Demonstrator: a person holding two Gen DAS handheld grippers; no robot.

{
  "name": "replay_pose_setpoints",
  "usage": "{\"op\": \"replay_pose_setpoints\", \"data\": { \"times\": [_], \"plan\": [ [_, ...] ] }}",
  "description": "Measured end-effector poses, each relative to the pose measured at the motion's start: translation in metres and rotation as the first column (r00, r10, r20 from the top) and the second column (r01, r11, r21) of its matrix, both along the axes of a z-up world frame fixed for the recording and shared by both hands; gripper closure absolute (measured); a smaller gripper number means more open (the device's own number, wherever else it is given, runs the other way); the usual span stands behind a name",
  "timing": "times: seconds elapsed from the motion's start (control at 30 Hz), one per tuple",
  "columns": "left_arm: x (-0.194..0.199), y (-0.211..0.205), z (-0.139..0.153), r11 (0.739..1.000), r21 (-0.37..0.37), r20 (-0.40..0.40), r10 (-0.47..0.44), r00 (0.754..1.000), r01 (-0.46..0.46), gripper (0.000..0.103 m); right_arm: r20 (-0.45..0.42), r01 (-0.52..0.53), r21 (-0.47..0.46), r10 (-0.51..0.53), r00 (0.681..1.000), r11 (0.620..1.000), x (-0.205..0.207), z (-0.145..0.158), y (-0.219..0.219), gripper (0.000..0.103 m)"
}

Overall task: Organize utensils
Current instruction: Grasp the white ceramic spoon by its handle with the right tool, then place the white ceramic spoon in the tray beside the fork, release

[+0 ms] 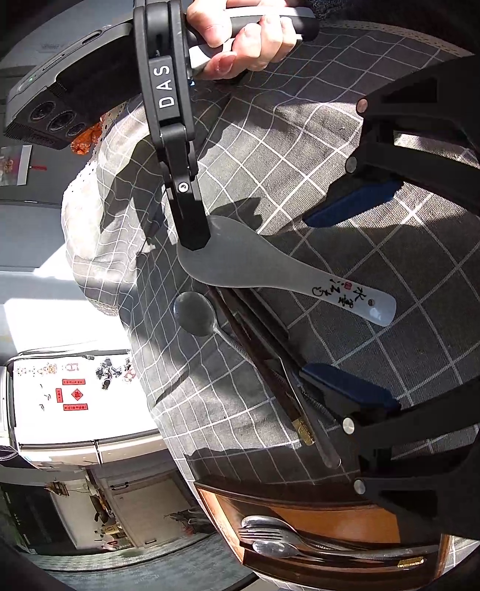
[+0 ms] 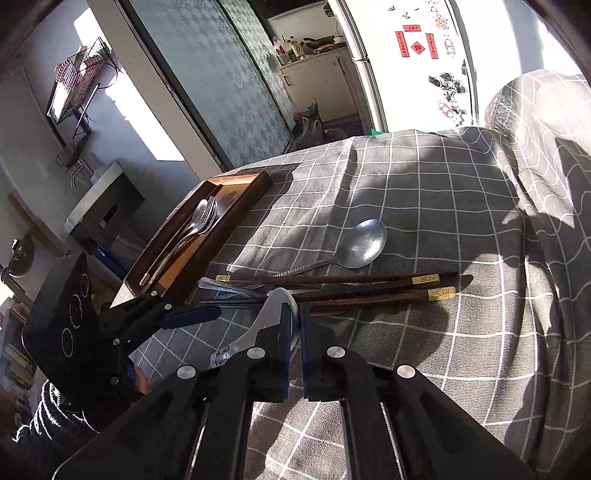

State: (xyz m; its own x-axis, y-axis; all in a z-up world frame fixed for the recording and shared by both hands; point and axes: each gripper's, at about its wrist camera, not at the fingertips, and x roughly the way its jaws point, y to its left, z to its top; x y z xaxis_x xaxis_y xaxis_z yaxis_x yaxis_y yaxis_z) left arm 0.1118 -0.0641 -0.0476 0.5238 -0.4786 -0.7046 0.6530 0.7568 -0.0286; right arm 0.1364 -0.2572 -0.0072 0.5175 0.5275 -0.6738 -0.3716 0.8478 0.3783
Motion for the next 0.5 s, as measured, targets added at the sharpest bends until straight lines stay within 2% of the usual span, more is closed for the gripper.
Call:
{"op": "replay_pose_setpoints", "data": {
  "times": [0.1,0.2,0.3,0.33,0.37,0.5],
  "plan": [
    [-0.001,0.0,0.001,1.0,-0.008,0.006,-0.002,1.0,0.002,0.025,0.016,-0.013,0.001,0.013,1.0,1.0,-0.005,0.011,0.005,0.098],
    [-0.004,0.004,0.005,1.0,-0.015,0.015,-0.005,1.0,0.005,0.037,0.034,-0.023,-0.011,0.023,0.999,1.0,-0.007,0.021,0.012,0.098],
    [-0.005,0.017,0.012,0.999,-0.048,0.022,0.006,1.0,-0.005,0.058,0.047,-0.035,-0.02,0.036,0.998,0.999,-0.007,0.028,0.022,0.098],
    [-0.005,0.022,0.015,0.999,-0.052,0.023,0.014,1.0,-0.012,0.07,0.049,-0.041,-0.021,0.042,0.998,0.999,-0.006,0.031,0.027,0.098],
    [-0.005,0.027,0.018,0.998,-0.053,0.028,0.022,0.999,-0.021,0.078,0.052,-0.05,-0.019,0.051,0.997,0.999,-0.004,0.033,0.032,0.098],
    [-0.003,0.053,0.03,0.995,-0.064,0.059,0.085,0.995,-0.082,0.079,0.076,-0.093,-0.021,0.094,0.993,0.995,0.009,0.046,0.064,0.098]
  ]
}}
